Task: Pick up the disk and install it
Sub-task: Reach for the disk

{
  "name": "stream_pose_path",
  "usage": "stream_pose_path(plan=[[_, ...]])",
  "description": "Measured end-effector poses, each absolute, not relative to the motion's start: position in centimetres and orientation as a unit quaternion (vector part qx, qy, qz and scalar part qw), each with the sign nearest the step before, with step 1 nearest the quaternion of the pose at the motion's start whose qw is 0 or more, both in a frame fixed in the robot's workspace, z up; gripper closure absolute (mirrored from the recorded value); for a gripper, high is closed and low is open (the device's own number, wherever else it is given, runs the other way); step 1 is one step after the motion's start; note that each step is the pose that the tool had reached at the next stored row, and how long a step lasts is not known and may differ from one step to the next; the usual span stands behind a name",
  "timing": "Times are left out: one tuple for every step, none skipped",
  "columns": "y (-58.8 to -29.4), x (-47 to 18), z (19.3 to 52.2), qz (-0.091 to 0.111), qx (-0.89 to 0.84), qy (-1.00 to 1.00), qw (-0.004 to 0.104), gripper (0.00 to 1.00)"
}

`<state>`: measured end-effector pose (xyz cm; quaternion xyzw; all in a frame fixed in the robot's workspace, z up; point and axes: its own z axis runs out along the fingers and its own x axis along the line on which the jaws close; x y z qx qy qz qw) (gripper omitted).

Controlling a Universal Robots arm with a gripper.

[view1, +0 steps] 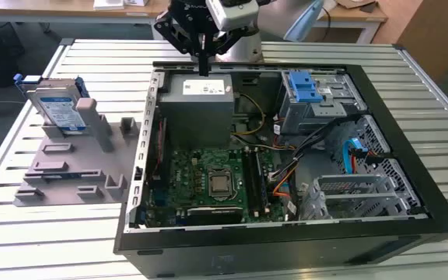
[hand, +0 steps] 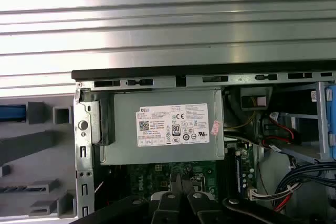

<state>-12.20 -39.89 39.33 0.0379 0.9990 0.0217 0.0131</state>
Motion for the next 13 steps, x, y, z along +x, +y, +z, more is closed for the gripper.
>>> stream_pose_path(plan=[[-39.89,-12.20,39.33,0.022,0.038,0.999,0.013,0.89],[-39.89,-12.20,39.33,0.022,0.038,0.999,0.013,0.89],[-39.89,-12.20,39.33,0.022,0.038,0.999,0.013,0.89],[-39.89,-12.22,39.33,0.022,0.038,0.999,0.013,0.89],[-39.89,-12.24,39.33,0.022,0.038,0.999,0.013,0.89],[-39.89,-12.26,39.33,0.022,0.038,0.999,0.013,0.89],[-39.89,-12.30,39.33,0.022,0.038,0.999,0.013,0.89],[-39.89,-12.33,39.33,0.022,0.038,0.999,0.013,0.89],[-39.89,-12.36,39.33,0.022,0.038,0.999,0.013,0.89],[-39.89,-12.39,39.33,0.022,0.038,0.999,0.013,0.89],[-39.89,-12.42,39.33,0.022,0.038,0.999,0.013,0.89],[-39.88,-12.48,39.33,0.022,0.038,0.999,0.013,0.89],[-39.86,-12.54,39.33,0.022,0.038,0.999,0.013,0.89]])
